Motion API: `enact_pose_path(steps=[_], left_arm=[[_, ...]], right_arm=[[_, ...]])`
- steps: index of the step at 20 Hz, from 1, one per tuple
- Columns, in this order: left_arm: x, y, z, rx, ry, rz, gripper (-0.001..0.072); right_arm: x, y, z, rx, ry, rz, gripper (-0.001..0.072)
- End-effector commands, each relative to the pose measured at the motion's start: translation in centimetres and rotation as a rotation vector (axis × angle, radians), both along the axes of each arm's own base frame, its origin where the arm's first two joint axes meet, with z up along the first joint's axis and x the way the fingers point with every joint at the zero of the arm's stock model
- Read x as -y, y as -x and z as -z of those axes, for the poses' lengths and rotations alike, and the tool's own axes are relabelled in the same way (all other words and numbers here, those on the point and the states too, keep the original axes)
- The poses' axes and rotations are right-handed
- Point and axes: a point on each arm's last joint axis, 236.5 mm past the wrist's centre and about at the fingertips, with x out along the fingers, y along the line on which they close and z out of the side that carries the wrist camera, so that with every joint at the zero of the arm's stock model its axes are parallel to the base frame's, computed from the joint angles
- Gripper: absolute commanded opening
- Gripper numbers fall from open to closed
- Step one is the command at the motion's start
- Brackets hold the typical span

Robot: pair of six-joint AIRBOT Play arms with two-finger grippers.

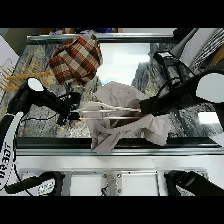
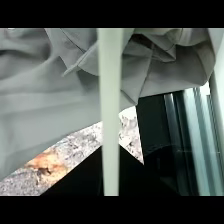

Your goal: Fold the clothes and pants, and hang the long-sleeved shirts on hangers.

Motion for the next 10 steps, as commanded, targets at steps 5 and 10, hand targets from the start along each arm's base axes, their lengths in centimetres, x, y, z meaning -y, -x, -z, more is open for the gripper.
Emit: enact_pose_path(steps=[5, 10], left_arm=[[0.6, -0.1, -0.3, 0.0, 0.022, -0.004, 0.0014], [0.7, 0.1, -0.3, -0.005, 0.027, -0.003, 0.0014]], right_arm=[[-5.7, -2.5, -3.8, 0.111, -0.226, -0.07, 0.0013], [-10.5, -2.9, -4.1, 0.104, -0.358, -0.138, 0.0013]])
